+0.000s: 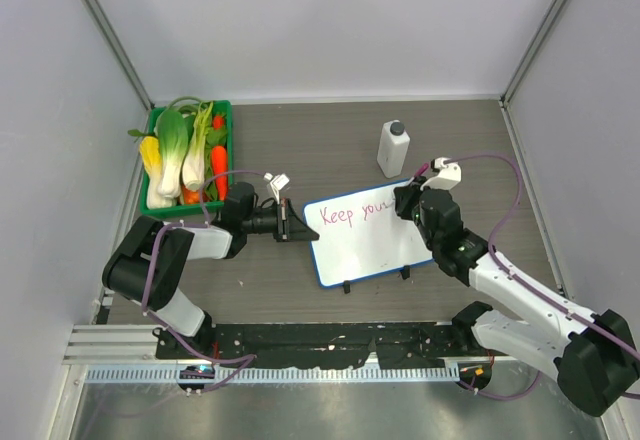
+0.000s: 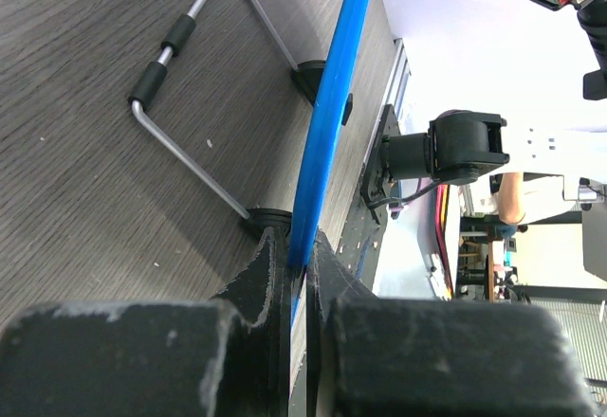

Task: Write a sentence on the whiteboard
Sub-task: Write on the whiteboard with the whiteboard.

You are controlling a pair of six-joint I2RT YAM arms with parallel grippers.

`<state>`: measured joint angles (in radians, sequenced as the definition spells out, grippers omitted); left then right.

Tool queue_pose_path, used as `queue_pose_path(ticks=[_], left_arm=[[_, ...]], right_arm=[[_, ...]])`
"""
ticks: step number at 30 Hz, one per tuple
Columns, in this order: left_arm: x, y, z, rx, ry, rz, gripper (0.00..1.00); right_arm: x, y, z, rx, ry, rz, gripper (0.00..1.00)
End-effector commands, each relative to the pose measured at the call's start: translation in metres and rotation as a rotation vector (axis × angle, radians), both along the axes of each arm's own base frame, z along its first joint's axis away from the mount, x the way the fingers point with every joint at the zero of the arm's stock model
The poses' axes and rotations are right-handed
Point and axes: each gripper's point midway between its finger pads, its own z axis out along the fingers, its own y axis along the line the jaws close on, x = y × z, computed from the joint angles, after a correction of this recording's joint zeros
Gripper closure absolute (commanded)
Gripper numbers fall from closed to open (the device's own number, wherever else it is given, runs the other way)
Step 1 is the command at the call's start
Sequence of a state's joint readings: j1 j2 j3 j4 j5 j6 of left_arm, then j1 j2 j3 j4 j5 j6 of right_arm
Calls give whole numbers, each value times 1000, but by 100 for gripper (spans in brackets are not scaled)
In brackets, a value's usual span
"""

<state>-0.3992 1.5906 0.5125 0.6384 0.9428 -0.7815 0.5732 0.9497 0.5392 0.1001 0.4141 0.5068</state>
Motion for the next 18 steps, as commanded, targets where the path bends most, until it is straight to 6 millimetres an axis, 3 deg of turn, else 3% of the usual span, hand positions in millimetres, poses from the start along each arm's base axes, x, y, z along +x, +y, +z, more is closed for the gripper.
queue_pose_path(ticks=[1,5,18], left_arm=[[-7,-1,-17,53,48,-1,100],[-8,-1,-18,55,51,-1,100],[-8,-1,-17,53,48,-3,100]], right_arm=[[-7,-8,-15,-29,39,-9,98],[-7,-8,-16,-31,39,-10,98],[11,-4,14,-5,-30,-46,99]])
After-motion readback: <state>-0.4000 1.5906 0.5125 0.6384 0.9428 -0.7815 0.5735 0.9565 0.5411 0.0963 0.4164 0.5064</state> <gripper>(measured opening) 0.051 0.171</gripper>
